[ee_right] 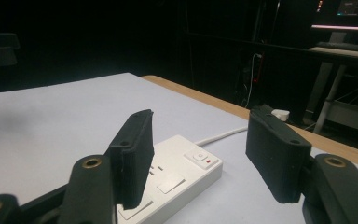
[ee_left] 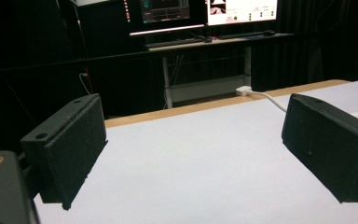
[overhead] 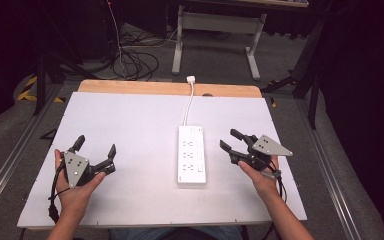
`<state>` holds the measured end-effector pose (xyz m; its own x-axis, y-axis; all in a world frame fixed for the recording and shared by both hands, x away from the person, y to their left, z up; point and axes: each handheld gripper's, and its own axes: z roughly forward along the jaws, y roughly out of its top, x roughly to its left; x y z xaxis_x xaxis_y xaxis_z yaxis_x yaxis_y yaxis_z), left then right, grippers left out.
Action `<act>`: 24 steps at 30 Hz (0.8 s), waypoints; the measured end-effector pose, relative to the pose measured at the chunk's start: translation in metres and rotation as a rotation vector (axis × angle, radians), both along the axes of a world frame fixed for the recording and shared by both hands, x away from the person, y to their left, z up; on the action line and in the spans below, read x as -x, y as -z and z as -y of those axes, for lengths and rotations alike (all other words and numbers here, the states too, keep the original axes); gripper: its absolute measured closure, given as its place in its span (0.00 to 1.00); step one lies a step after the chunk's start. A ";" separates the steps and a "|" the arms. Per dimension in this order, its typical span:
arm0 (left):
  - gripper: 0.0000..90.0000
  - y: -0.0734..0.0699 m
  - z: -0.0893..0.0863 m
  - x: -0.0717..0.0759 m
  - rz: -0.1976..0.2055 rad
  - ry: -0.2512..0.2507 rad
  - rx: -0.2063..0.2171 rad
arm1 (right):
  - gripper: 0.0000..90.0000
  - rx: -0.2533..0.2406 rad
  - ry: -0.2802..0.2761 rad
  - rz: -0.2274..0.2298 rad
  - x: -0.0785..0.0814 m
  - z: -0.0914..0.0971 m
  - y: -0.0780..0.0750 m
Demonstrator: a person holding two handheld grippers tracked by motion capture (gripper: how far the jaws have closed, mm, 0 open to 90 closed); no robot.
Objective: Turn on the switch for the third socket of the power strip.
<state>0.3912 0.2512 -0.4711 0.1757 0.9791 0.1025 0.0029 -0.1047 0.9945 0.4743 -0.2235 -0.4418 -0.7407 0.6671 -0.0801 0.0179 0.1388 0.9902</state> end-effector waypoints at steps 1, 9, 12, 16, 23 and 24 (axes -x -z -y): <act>0.08 0.000 0.000 0.000 0.000 -0.001 -0.001 | 0.45 -0.004 0.000 0.001 0.000 0.001 0.000; 0.08 0.000 0.000 0.000 0.001 -0.001 -0.001 | 0.41 -0.022 0.019 0.013 0.002 0.005 0.001; 0.08 0.000 0.000 0.000 0.002 -0.002 0.001 | 0.39 -0.031 0.021 0.018 0.003 0.007 0.001; 0.08 0.000 0.000 0.000 0.002 -0.004 0.001 | 0.37 -0.049 0.025 0.021 0.004 0.011 0.002; 0.08 0.000 0.000 0.000 0.003 -0.002 0.000 | 0.37 -0.060 0.031 0.026 0.006 0.017 0.001; 0.08 0.000 0.000 0.000 0.003 -0.002 0.000 | 0.37 -0.062 0.031 0.028 0.007 0.018 0.001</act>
